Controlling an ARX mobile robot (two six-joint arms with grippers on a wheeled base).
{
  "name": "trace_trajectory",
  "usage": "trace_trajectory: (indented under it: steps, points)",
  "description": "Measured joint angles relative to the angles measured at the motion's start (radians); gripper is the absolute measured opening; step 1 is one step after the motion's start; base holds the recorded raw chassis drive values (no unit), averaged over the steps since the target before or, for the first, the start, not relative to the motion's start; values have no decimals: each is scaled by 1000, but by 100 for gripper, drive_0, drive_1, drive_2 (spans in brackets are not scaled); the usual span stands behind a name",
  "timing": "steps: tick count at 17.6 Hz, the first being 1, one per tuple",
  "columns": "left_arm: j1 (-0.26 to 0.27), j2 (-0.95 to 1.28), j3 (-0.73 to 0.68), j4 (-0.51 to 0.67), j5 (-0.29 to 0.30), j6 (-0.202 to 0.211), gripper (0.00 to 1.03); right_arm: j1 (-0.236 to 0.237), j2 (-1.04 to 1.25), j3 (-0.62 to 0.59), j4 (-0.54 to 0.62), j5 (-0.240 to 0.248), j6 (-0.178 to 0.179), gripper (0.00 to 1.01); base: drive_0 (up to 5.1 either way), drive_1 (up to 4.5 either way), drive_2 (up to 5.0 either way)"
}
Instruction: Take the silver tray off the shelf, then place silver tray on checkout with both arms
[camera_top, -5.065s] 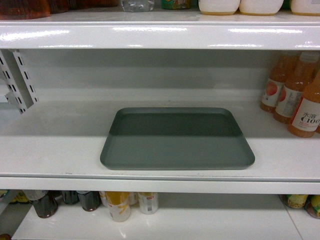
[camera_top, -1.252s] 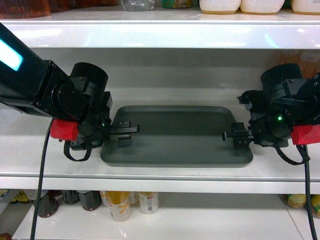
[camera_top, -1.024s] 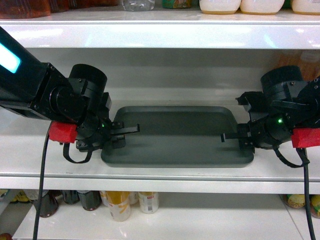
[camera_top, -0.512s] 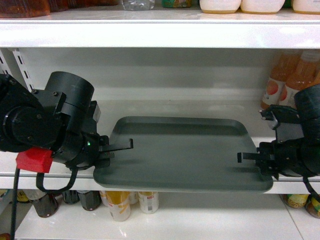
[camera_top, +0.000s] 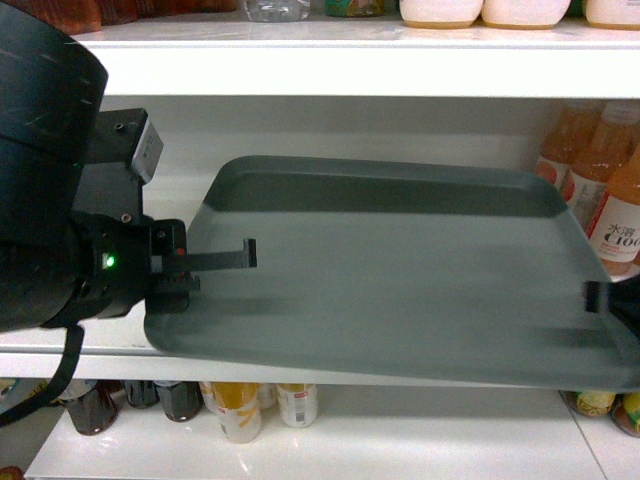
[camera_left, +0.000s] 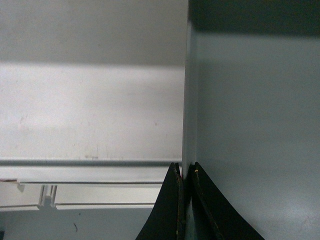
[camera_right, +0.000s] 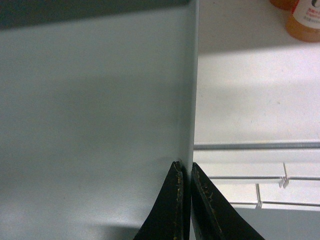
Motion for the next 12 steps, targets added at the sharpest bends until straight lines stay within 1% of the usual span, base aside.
trace_trajectory:
  steps: [2, 3, 4, 6, 10, 12]
  points:
    - [-35, -89, -92, -8, -34, -27, 3, 2, -131, -104, -10, -4, -2, 3, 0, 0, 0]
    - [-50, -129, -133, -21, -45, -49, 3, 2, -190, -159, 0, -5, -7, 3, 0, 0, 0]
    - [-62, -154, -169, -11, -54, -55, 3, 3, -216, -187, -3, -6, -8, 3, 0, 0, 0]
    - [-66, -155, -177, -13, -57, -66, 3, 3, -214, -188, -6, -9, -11, 3, 0, 0, 0]
    - [-64, -154, -177, -11, -58, -69, 3, 4, -214, -186, -1, -11, -12, 3, 0, 0, 0]
    - [-64, -154, -176, -6, -58, -69, 3, 7, -214, -185, 2, -11, -14, 3, -2, -434, 429]
